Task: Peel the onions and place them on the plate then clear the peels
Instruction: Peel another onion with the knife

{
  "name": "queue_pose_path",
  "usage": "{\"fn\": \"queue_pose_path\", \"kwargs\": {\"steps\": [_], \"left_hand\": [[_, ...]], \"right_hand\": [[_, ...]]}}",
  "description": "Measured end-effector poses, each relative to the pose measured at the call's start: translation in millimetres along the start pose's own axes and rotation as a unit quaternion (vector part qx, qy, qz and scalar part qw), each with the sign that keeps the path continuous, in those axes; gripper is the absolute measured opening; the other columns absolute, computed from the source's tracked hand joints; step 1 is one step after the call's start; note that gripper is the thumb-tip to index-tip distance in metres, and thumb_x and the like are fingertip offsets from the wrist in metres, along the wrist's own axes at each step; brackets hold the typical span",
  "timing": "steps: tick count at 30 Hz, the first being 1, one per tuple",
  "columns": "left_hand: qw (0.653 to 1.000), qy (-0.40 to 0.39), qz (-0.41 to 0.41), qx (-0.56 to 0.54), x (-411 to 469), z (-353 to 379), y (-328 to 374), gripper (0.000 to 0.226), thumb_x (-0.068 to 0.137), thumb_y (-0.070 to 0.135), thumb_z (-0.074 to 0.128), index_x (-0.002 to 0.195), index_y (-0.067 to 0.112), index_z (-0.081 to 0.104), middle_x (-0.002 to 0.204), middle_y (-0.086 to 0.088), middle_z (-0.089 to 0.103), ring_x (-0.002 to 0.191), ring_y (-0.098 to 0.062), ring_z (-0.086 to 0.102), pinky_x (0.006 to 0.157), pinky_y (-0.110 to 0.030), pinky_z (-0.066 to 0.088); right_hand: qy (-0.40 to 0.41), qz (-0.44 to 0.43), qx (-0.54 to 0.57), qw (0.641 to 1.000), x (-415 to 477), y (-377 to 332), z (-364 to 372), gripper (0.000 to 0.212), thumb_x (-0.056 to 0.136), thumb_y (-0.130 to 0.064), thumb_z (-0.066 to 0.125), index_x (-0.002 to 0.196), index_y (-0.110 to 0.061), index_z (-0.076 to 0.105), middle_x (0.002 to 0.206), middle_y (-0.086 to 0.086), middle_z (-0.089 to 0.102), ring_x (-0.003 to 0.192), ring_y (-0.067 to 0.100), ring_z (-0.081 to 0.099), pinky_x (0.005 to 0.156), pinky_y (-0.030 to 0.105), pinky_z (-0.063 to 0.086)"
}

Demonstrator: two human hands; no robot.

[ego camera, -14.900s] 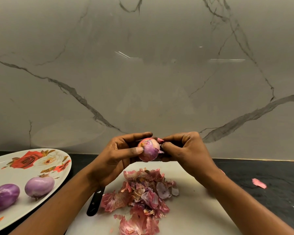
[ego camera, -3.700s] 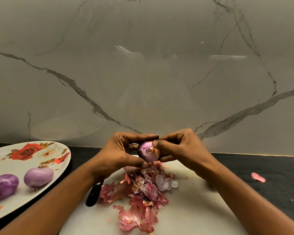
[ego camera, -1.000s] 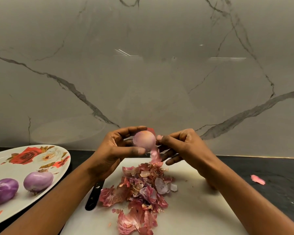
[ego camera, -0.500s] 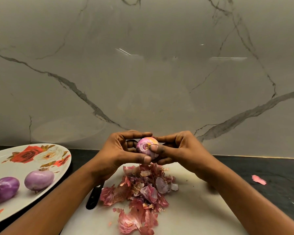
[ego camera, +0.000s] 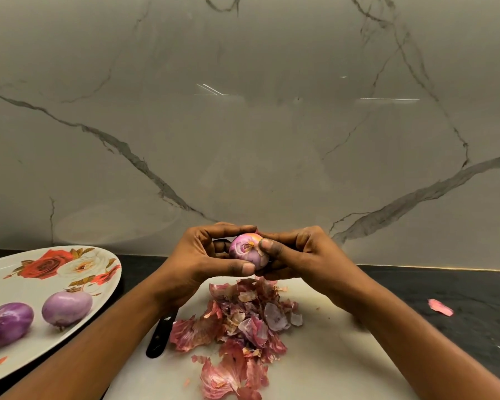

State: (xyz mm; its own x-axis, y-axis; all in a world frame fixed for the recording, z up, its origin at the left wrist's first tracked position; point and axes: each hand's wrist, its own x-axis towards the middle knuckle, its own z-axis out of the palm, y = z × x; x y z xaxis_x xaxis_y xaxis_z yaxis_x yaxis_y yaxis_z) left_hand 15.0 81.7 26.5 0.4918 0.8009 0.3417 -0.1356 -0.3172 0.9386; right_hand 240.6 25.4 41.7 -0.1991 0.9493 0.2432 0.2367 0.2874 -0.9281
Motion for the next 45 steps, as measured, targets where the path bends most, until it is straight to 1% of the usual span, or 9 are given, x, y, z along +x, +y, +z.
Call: {"fn": "queue_pose_path", "kwargs": {"steps": [9, 13, 16, 20, 24, 27, 33, 38, 45], "left_hand": [[1.0, -0.011, 0.006, -0.005, -1, 1, 3, 0.063, 0.067, -0.007, 0.089, 0.126, 0.008, 0.074, 0.125, -0.014, 0.074, 0.116, -0.035, 0.073, 0.093, -0.042, 0.063], [1.0, -0.007, 0.008, -0.004, -1, 1, 3, 0.063, 0.068, -0.006, 0.086, 0.128, 0.008, 0.073, 0.124, -0.015, 0.075, 0.114, -0.035, 0.074, 0.093, -0.042, 0.063], [1.0, -0.004, 0.005, 0.001, -1, 1, 2, 0.065, 0.068, -0.006, 0.087, 0.129, 0.009, 0.072, 0.122, -0.016, 0.076, 0.111, -0.037, 0.074, 0.092, -0.043, 0.063], [1.0, 0.002, 0.001, 0.002, -1, 1, 2, 0.066, 0.067, -0.006, 0.087, 0.128, 0.01, 0.073, 0.12, -0.016, 0.076, 0.111, -0.037, 0.075, 0.092, -0.044, 0.063], [1.0, 0.011, 0.004, -0.015, 0, 0, 2, 0.066, 0.065, -0.006, 0.086, 0.128, 0.01, 0.073, 0.12, -0.017, 0.077, 0.111, -0.037, 0.074, 0.09, -0.041, 0.064], [1.0, 0.013, 0.01, -0.021, 0, 0, 3, 0.066, 0.066, -0.007, 0.086, 0.128, 0.011, 0.073, 0.12, -0.018, 0.077, 0.11, -0.038, 0.075, 0.089, -0.042, 0.064], [1.0, 0.016, 0.014, -0.009, -1, 1, 3, 0.067, 0.066, -0.005, 0.086, 0.129, 0.01, 0.071, 0.12, -0.016, 0.077, 0.11, -0.036, 0.075, 0.088, -0.043, 0.065], [1.0, 0.021, 0.01, -0.018, 1, -1, 3, 0.069, 0.064, -0.006, 0.095, 0.127, 0.012, 0.075, 0.123, -0.017, 0.076, 0.114, -0.038, 0.074, 0.093, -0.049, 0.063], [1.0, 0.021, 0.019, 0.003, -1, 2, 3, 0.067, 0.066, -0.005, 0.087, 0.13, 0.011, 0.072, 0.122, -0.015, 0.076, 0.111, -0.036, 0.075, 0.09, -0.047, 0.064]], "right_hand": [[0.033, 0.023, 0.04, 0.998, -1, -5, -1, 0.032, 0.107, -0.027, 0.058, 0.114, -0.003, 0.078, 0.099, 0.016, 0.081, 0.094, 0.032, 0.08, 0.092, 0.048, 0.064], [0.026, 0.006, 0.019, 0.999, -1, -6, 1, 0.039, 0.091, -0.037, 0.072, 0.12, -0.011, 0.078, 0.1, 0.009, 0.082, 0.094, 0.027, 0.08, 0.088, 0.041, 0.065], [0.024, -0.003, 0.006, 1.0, 0, -3, 2, 0.044, 0.087, -0.031, 0.076, 0.126, -0.011, 0.075, 0.102, 0.007, 0.082, 0.095, 0.025, 0.08, 0.086, 0.039, 0.066], [0.021, 0.005, 0.027, 0.999, -1, -6, 1, 0.031, 0.1, -0.021, 0.066, 0.128, -0.009, 0.074, 0.102, 0.009, 0.082, 0.095, 0.026, 0.08, 0.084, 0.033, 0.065], [0.01, 0.012, 0.05, 0.999, -4, -9, -3, 0.029, 0.105, -0.011, 0.06, 0.132, -0.01, 0.072, 0.107, 0.011, 0.081, 0.099, 0.028, 0.079, 0.09, 0.039, 0.064], [-0.005, 0.015, 0.065, 0.998, -4, -13, -4, 0.033, 0.1, -0.003, 0.066, 0.132, -0.012, 0.071, 0.108, 0.012, 0.081, 0.1, 0.03, 0.079, 0.093, 0.04, 0.064], [0.023, 0.0, 0.045, 0.999, -4, -11, 2, 0.036, 0.091, -0.007, 0.078, 0.125, -0.015, 0.073, 0.104, 0.008, 0.082, 0.097, 0.026, 0.08, 0.086, 0.035, 0.066], [0.042, -0.014, 0.028, 0.999, -5, -12, 3, 0.033, 0.092, -0.001, 0.074, 0.114, -0.025, 0.075, 0.101, 0.006, 0.083, 0.096, 0.023, 0.08, 0.086, 0.034, 0.065], [0.037, 0.0, 0.058, 0.998, -5, -12, 3, 0.034, 0.091, -0.011, 0.078, 0.124, -0.013, 0.074, 0.102, 0.01, 0.082, 0.094, 0.027, 0.08, 0.082, 0.033, 0.066]]}}
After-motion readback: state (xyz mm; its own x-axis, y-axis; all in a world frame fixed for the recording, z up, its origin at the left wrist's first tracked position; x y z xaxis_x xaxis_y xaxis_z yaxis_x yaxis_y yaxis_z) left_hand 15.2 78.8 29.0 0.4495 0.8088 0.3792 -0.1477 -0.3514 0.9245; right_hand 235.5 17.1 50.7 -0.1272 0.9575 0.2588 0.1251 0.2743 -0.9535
